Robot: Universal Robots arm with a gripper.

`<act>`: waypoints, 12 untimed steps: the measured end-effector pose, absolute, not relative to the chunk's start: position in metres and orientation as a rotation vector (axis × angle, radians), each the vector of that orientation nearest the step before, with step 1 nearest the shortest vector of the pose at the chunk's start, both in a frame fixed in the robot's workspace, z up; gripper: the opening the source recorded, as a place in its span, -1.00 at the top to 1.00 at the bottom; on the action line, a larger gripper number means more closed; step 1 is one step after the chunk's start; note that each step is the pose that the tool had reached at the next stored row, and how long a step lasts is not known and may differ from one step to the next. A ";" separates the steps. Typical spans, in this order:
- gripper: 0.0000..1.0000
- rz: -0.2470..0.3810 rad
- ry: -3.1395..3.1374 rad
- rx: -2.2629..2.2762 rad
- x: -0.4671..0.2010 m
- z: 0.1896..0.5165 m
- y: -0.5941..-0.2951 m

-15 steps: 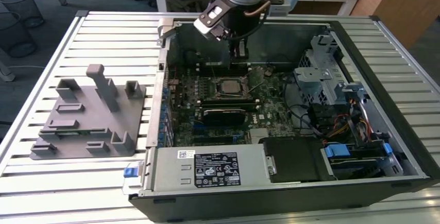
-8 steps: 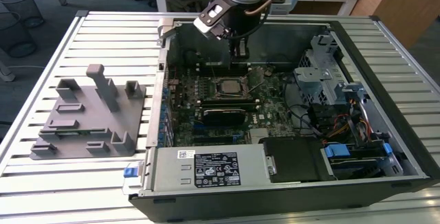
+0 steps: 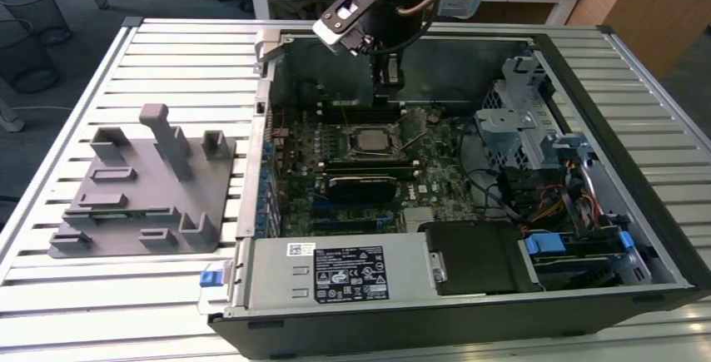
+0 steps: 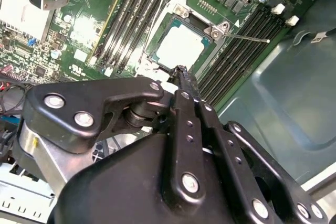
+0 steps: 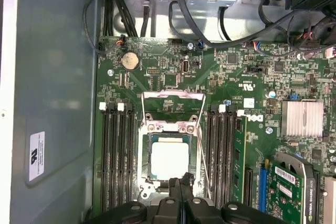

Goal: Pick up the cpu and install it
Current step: 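Close the cpu cover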

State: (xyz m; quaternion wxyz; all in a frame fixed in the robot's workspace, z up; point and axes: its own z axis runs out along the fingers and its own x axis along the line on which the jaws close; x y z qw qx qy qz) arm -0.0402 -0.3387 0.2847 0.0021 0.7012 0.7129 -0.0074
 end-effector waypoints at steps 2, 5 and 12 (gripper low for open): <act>0.79 -0.023 2.237 2.200 -0.040 0.285 -0.339; 0.79 -0.024 2.237 2.200 -0.037 0.285 -0.339; 0.79 -0.024 2.237 2.200 -0.013 0.285 -0.339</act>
